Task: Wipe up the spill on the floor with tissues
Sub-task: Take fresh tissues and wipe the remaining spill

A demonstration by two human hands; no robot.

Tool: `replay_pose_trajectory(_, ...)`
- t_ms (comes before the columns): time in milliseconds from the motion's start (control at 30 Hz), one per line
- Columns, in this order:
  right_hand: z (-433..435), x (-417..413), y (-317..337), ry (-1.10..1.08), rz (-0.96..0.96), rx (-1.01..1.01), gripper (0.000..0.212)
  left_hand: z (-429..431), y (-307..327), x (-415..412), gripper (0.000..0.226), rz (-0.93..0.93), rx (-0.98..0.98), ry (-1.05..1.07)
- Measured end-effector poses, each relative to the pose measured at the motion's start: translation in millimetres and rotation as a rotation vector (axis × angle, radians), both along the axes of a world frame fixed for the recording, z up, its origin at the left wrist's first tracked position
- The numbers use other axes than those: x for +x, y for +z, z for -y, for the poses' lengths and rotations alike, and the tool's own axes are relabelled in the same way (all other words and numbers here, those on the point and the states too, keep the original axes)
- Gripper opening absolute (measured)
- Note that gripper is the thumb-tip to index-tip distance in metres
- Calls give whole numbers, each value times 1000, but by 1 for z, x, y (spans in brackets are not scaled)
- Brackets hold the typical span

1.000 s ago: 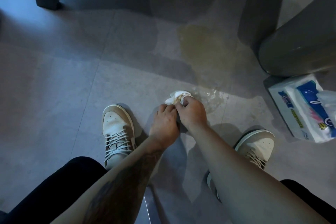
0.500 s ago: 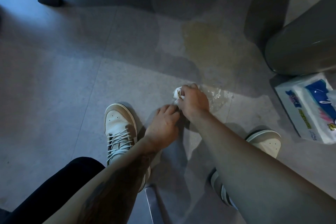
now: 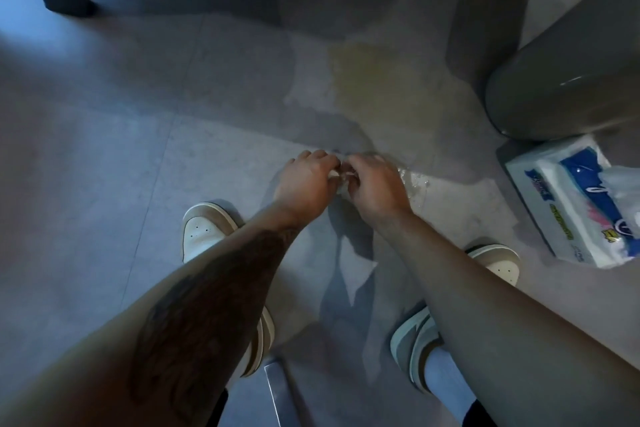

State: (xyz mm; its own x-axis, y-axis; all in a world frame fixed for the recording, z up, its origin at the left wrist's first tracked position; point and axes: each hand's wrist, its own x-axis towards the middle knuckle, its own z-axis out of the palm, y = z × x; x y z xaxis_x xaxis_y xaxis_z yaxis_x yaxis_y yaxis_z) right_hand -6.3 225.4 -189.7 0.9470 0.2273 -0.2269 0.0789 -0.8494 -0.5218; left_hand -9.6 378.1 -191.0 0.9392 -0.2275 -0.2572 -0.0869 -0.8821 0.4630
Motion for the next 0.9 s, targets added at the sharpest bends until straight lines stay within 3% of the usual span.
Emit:
replay_pose_trajectory(167,11,13,-10,116,-63,-213,19,16,-5,11,18,6,135,-42)
replay_pose_trajectory(333,33,2,-6,134,-188,-208,16,37,-3,-6,21,-42,199,-144)
replay_pose_trajectory(467,52,-2,6,34,-308,-152,18,53,0,-15,21,-143,67,-100)
replay_pose_trajectory(600,80,-3,23,-121,-364,-13,15,74,12,-10,13,-239,-73,81)
replay_pose_trajectory(767,98,5,49,-205,-236,44,17,89,41,11,20,-207,-234,238)
replay_pose_trajectory(900,104,25,93,-263,-82,118,18,101,87,38,23,-48,-351,293)
